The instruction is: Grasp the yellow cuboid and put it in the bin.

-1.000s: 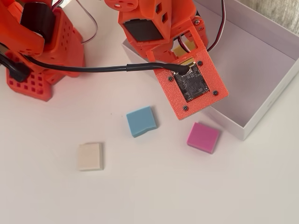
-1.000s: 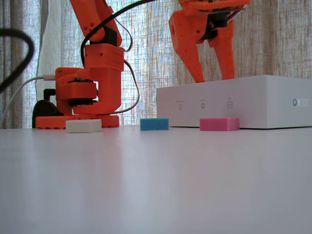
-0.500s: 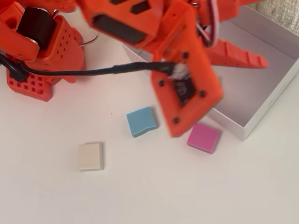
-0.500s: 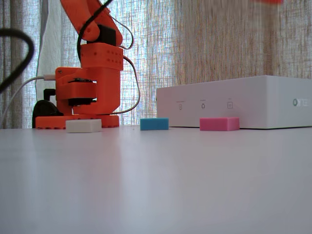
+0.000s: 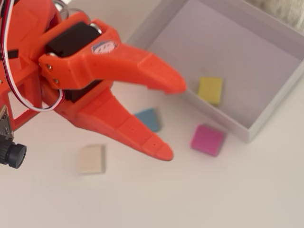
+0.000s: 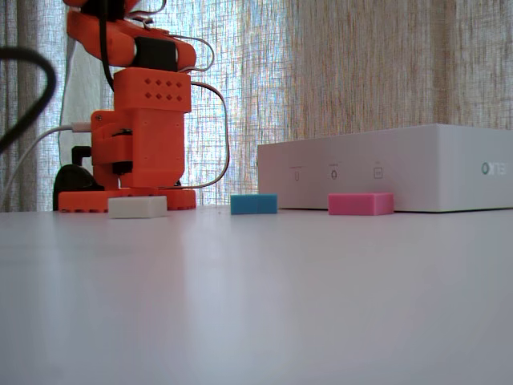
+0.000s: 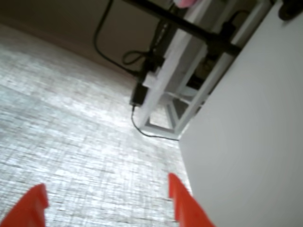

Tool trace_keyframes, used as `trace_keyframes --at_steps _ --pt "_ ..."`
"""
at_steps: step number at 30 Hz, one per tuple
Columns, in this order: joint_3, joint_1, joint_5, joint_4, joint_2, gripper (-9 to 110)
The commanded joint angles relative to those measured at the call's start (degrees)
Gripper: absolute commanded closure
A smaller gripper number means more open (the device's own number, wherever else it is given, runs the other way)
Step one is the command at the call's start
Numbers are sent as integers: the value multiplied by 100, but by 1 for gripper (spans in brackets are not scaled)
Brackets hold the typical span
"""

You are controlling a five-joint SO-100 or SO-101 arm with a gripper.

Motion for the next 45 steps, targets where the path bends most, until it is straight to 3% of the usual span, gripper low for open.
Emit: trace_keyframes --at_steps 1,11,15,19,27,31,45 --pt "343 44 97 677 571 71" --pt "1371 123 132 2136 1564 73" --pt "1512 -9 132 2979 2224 87" --pt "1564 0 132 3568 2549 90" --pt "1705 123 141 4087 2558 98" --pt "1775 132 141 4228 2558 110" --pt "1925 158 492 4676 2558 110"
